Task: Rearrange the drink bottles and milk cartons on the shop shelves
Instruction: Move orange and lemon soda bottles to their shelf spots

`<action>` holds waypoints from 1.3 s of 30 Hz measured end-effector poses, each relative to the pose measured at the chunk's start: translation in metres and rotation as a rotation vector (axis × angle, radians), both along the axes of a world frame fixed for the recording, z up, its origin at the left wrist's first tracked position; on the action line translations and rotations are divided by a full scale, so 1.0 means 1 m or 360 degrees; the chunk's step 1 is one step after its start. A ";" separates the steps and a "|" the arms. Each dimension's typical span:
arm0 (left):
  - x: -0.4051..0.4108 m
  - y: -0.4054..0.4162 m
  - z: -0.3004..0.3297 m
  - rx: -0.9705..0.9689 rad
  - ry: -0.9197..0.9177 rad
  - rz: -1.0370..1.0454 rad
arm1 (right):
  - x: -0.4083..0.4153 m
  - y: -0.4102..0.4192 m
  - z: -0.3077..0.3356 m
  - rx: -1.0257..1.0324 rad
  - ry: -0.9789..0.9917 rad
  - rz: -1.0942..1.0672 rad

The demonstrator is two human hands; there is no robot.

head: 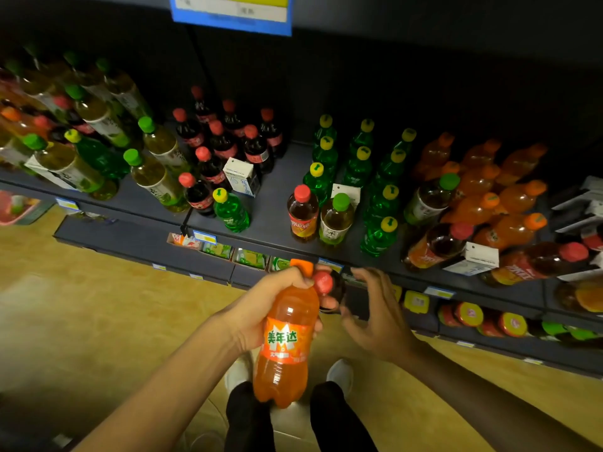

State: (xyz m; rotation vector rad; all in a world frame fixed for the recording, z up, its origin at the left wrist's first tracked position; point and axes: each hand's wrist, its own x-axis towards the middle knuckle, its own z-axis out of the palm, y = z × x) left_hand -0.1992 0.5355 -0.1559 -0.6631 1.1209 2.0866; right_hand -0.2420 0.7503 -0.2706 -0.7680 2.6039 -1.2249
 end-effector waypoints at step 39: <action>0.067 -0.271 0.007 0.0037 0.0020 0.0284 | 0.082 -0.283 0.074 -0.0988 -0.0784 -0.0621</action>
